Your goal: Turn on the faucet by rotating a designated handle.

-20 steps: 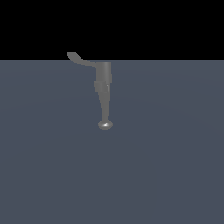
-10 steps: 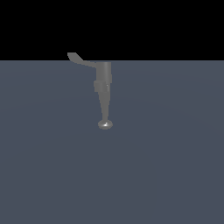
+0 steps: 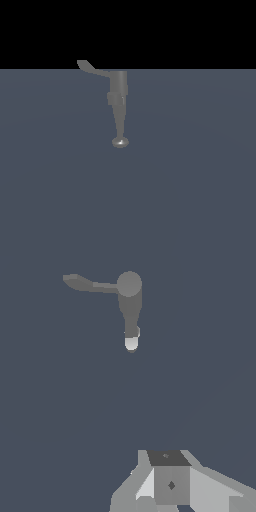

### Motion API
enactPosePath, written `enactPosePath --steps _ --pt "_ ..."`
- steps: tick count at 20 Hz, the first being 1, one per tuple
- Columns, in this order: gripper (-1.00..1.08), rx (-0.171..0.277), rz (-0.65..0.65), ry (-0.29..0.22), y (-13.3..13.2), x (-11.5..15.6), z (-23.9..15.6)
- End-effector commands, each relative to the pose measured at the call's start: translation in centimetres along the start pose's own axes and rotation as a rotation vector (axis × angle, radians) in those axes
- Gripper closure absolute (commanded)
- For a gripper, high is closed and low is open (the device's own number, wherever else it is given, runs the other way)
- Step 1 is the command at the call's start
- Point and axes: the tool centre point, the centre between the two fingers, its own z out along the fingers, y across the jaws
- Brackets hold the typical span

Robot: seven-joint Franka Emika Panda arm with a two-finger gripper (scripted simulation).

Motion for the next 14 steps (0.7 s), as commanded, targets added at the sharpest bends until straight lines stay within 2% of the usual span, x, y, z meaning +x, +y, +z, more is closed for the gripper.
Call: enactPosePath --steps 1,14 --pt "1.08 0.014 0.036 -0.005 -0.2 0.8 0.1" --pt "1.08 0.089 0.333 -0.055 -2.1 7.5 1.9"
